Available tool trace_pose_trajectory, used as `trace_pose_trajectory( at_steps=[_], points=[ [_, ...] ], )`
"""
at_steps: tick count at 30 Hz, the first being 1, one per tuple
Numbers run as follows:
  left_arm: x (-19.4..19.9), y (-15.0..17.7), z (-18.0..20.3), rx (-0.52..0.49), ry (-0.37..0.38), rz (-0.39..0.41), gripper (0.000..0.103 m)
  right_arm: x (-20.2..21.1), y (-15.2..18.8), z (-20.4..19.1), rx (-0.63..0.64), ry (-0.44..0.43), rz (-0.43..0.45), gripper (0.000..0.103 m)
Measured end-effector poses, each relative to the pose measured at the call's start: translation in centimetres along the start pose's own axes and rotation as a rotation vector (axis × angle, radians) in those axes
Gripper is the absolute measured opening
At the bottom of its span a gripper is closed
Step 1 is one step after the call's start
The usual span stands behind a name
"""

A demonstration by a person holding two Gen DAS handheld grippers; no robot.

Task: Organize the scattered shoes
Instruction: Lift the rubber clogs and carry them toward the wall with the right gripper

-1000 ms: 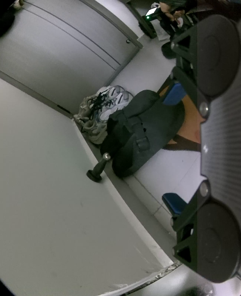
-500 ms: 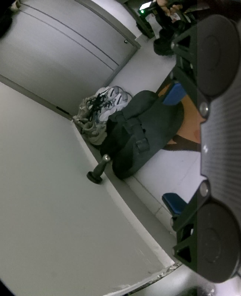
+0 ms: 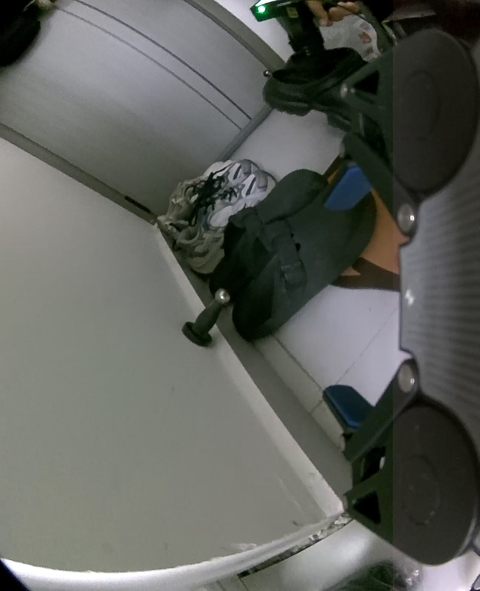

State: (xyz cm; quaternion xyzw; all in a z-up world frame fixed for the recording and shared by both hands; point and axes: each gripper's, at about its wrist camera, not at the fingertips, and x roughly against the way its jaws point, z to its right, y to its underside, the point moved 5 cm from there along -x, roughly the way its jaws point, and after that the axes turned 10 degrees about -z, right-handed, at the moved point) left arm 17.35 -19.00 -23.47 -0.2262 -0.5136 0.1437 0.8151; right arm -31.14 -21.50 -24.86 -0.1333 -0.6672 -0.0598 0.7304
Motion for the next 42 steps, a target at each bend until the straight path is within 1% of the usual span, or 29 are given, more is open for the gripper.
trace_pose_trajectory(
  at_steps=[3, 10, 12, 14, 18, 22, 26, 32, 37, 40, 42],
  points=[
    [0.1, -0.1, -0.2, 0.006, -0.015, 0.01, 0.103, 0.4, 0.0, -1.8, 0.066, -0.019, 0.014, 0.026],
    [-0.5, -0.1, -1.8, 0.082, -0.041, -0.021, 0.103, 2.1, 0.1, -6.0, 0.193, -0.053, 0.05, 0.025],
    [-0.3, -0.2, -2.3, 0.105, -0.042, -0.011, 0.103, 2.7, 0.2, -7.2, 0.234, -0.058, 0.063, 0.025],
    [-0.2, -0.3, -2.8, 0.121, -0.063, 0.0, 0.103, 3.4, 0.3, -8.1, 0.263, -0.069, 0.077, 0.025],
    [-0.7, -0.2, -3.7, 0.161, -0.079, -0.031, 0.103, 5.3, 1.2, -10.2, 0.319, -0.11, 0.113, 0.025],
    [-0.8, -0.2, -4.7, 0.2, -0.09, -0.037, 0.103, 6.6, 1.9, -12.7, 0.393, -0.143, 0.131, 0.025],
    [-0.6, -0.1, -5.6, 0.24, -0.109, -0.038, 0.103, 7.1, 2.3, -14.9, 0.453, -0.162, 0.142, 0.025],
    [-0.2, 0.0, -6.9, 0.296, -0.129, -0.025, 0.103, 8.1, 3.1, -18.8, 0.569, -0.181, 0.14, 0.025],
    [0.2, -0.2, -7.2, 0.304, -0.152, -0.008, 0.103, 8.6, 4.0, -22.8, 0.684, -0.191, 0.132, 0.025],
    [0.7, -0.4, -7.5, 0.323, -0.161, 0.012, 0.103, 8.8, 4.5, -25.2, 0.736, -0.214, 0.123, 0.025],
    [1.2, -0.6, -7.8, 0.339, -0.161, 0.041, 0.103, 9.0, 4.7, -26.7, 0.767, -0.225, 0.118, 0.025]
  ],
)
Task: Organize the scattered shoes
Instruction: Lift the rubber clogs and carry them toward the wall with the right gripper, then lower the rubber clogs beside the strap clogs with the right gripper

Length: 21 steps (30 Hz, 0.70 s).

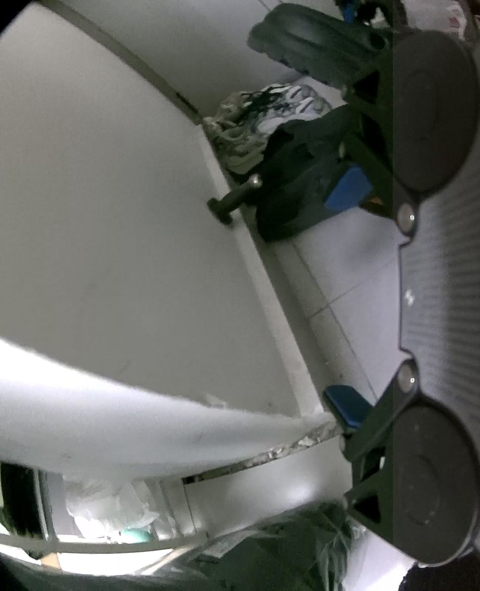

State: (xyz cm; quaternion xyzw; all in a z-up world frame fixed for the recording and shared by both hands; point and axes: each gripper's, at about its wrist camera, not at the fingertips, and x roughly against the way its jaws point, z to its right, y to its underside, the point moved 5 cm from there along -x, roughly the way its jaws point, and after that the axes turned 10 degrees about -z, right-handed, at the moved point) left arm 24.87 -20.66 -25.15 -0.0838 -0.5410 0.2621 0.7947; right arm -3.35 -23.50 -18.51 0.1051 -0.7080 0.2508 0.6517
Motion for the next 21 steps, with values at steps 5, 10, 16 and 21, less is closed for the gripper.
trace_pose_trajectory(
  at_steps=[5, 10, 16, 21],
  points=[
    [1.6, -0.6, -0.8, 0.048, 0.01, 0.086, 0.103, -0.7, -1.4, -2.6, 0.065, -0.02, -0.021, 0.025],
    [2.7, -0.9, -1.4, 0.087, 0.007, 0.139, 0.103, -0.9, -2.1, -5.2, 0.102, -0.06, -0.045, 0.025],
    [4.0, -1.2, -2.0, 0.12, -0.005, 0.211, 0.103, -1.4, -1.6, -7.5, 0.117, -0.094, -0.083, 0.025],
    [4.0, -1.3, -2.6, 0.157, 0.0, 0.213, 0.103, -1.5, -0.9, -8.7, 0.127, -0.12, -0.12, 0.025]
  ],
)
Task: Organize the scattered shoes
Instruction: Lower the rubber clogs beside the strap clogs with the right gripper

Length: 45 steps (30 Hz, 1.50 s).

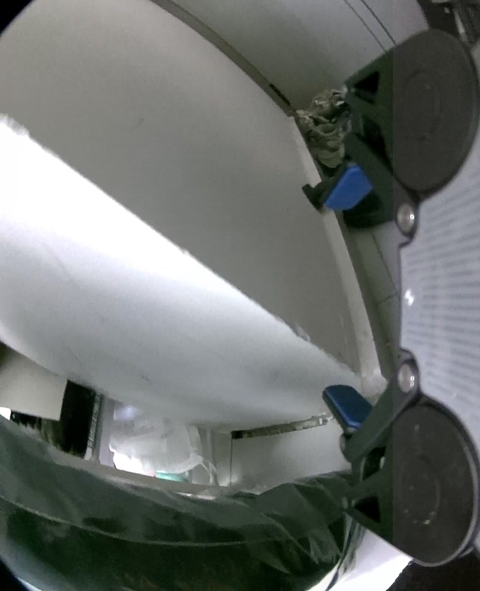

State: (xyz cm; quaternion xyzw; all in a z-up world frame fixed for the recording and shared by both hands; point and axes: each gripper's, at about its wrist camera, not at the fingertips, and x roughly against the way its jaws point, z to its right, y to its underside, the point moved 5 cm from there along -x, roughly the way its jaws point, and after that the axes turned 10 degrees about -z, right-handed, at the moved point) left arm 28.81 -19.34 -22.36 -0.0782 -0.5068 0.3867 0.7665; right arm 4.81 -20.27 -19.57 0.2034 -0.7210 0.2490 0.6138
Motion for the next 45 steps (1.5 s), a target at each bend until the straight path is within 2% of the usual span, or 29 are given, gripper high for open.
trace_pose_trajectory(
  at_steps=[5, 10, 21, 32, 39, 45],
  points=[
    [-0.1, 0.2, 0.0, 0.009, 0.011, -0.013, 0.103, -1.7, -0.2, -1.6, 0.036, -0.009, -0.034, 0.025],
    [0.3, 0.0, -0.6, 0.032, 0.007, 0.007, 0.103, -3.7, -1.0, -3.2, 0.068, -0.035, -0.052, 0.025],
    [0.0, -0.2, -2.0, 0.096, -0.003, -0.007, 0.103, -8.5, -5.4, -3.8, 0.117, -0.009, -0.042, 0.026],
    [-2.2, 0.7, -2.3, 0.107, -0.034, -0.138, 0.103, -11.7, -8.6, -2.4, 0.13, 0.018, -0.052, 0.026],
    [-3.0, 1.3, -2.7, 0.118, -0.059, -0.187, 0.103, -11.7, -8.7, -2.0, 0.197, 0.014, -0.075, 0.026],
    [-4.2, 2.3, -2.9, 0.103, -0.076, -0.264, 0.103, -11.6, -8.7, -2.4, 0.275, 0.031, -0.115, 0.027]
  ],
)
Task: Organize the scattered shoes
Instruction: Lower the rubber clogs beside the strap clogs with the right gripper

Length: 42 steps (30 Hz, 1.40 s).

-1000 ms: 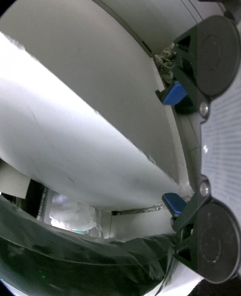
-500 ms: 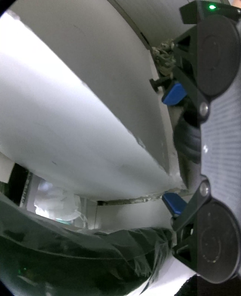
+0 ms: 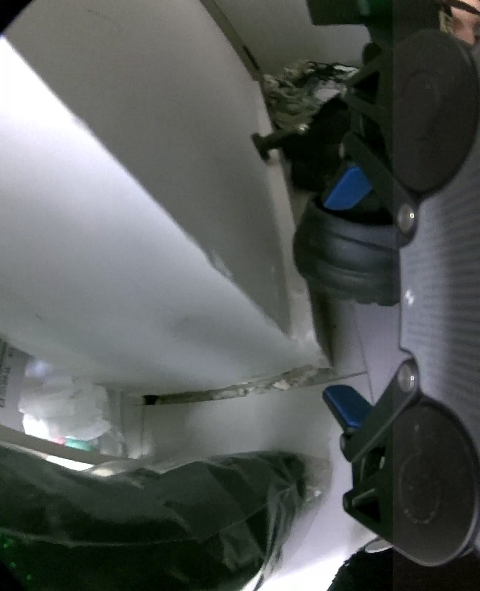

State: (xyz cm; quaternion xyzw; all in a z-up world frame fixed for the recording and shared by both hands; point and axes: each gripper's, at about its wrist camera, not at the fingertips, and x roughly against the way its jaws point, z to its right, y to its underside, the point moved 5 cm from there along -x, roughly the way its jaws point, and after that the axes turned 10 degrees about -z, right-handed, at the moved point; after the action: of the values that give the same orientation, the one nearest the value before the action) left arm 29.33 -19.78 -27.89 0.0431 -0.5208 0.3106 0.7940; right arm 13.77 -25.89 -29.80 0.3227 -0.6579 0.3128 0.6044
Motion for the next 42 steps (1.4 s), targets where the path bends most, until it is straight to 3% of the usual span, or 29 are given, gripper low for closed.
trace_pose_trajectory(
  at_steps=[15, 18, 21, 23, 25, 26, 33, 42],
  points=[
    [-0.6, 0.1, 0.1, -0.004, -0.01, -0.024, 0.103, -0.3, -0.7, -1.1, 0.118, -0.066, -0.064, 0.028],
    [-0.7, 0.1, 0.2, -0.009, -0.015, -0.029, 0.103, -0.8, -1.0, -0.4, 0.056, -0.088, -0.057, 0.029],
    [-0.9, 0.2, 0.3, -0.019, -0.026, -0.035, 0.103, -2.1, -1.4, 0.6, -0.05, -0.116, -0.027, 0.039],
    [-1.1, 0.3, 0.2, -0.019, -0.034, -0.044, 0.103, -1.5, -1.2, 0.8, -0.076, -0.138, 0.029, 0.052],
    [-1.4, 0.4, 0.1, -0.016, -0.038, -0.062, 0.103, -0.1, -0.6, 1.0, -0.1, -0.147, 0.108, 0.072],
    [-1.6, 0.5, 0.1, -0.017, -0.04, -0.073, 0.103, 0.8, -0.2, 1.2, -0.116, -0.142, 0.148, 0.076],
    [-2.4, 1.0, 0.8, -0.072, -0.062, -0.117, 0.103, 3.3, 2.4, 3.5, -0.221, -0.094, 0.23, 0.077],
    [-4.0, 2.0, -0.5, -0.043, -0.107, -0.21, 0.103, 1.0, 6.2, 2.7, -0.227, -0.071, 0.167, 0.087]
  ],
)
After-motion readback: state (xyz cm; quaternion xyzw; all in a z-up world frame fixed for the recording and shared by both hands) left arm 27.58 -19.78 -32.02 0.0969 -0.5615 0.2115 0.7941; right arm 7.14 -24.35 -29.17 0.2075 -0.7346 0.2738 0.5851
